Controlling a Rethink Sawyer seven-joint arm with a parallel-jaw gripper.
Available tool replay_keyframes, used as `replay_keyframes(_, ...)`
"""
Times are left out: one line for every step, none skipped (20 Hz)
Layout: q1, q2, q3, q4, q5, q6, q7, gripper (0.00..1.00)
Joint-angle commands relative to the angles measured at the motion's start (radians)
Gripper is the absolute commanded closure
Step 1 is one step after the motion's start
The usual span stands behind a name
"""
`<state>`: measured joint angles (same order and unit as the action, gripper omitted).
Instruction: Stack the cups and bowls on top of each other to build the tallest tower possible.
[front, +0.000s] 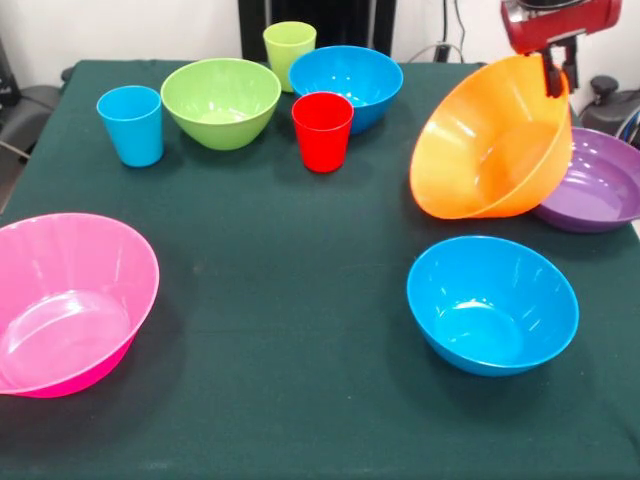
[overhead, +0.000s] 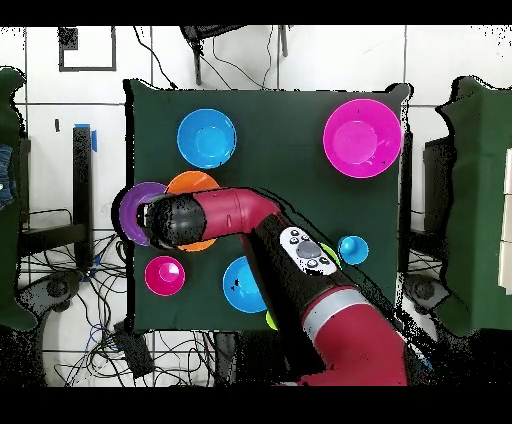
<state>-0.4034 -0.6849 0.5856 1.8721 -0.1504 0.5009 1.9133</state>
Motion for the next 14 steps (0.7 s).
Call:
replay_keyframes(0.077, 0.049, 0.035, 0.013, 0.074, 0.069, 0.116, 1.00)
replay_keyframes(0.085, 0.051, 0.036, 0.010, 0.083, 0.061, 0.121, 1.00)
replay_keyframes(0.091, 0.050, 0.036, 0.008, 0.090, 0.060, 0.121, 1.00)
replay_keyframes(0.100, 0.052, 0.033, 0.000, 0.091, 0.062, 0.113, 1.00)
replay_keyframes(0.108, 0.049, 0.028, -0.002, 0.092, 0.065, 0.109, 1.00)
replay_keyframes(0.115, 0.049, 0.020, -0.006, 0.090, 0.067, 0.103, 1.00)
replay_keyframes(0.123, 0.046, 0.014, -0.008, 0.094, 0.069, 0.103, 1.00)
replay_keyframes(0.123, 0.046, 0.009, -0.004, 0.096, 0.067, 0.102, 1.00)
replay_keyframes(0.122, 0.045, 0.006, -0.001, 0.099, 0.066, 0.100, 1.00)
replay_keyframes(0.119, 0.044, 0.002, 0.006, 0.099, 0.061, 0.099, 1.00)
replay_keyframes(0.117, 0.043, 0.001, 0.009, 0.099, 0.059, 0.095, 1.00)
replay_keyframes(0.114, 0.043, 0.001, 0.011, 0.097, 0.058, 0.087, 1.00)
replay_keyframes(0.111, 0.043, 0.001, 0.014, 0.095, 0.058, 0.080, 1.00)
replay_keyframes(0.109, 0.043, -0.001, 0.016, 0.090, 0.056, 0.071, 1.00)
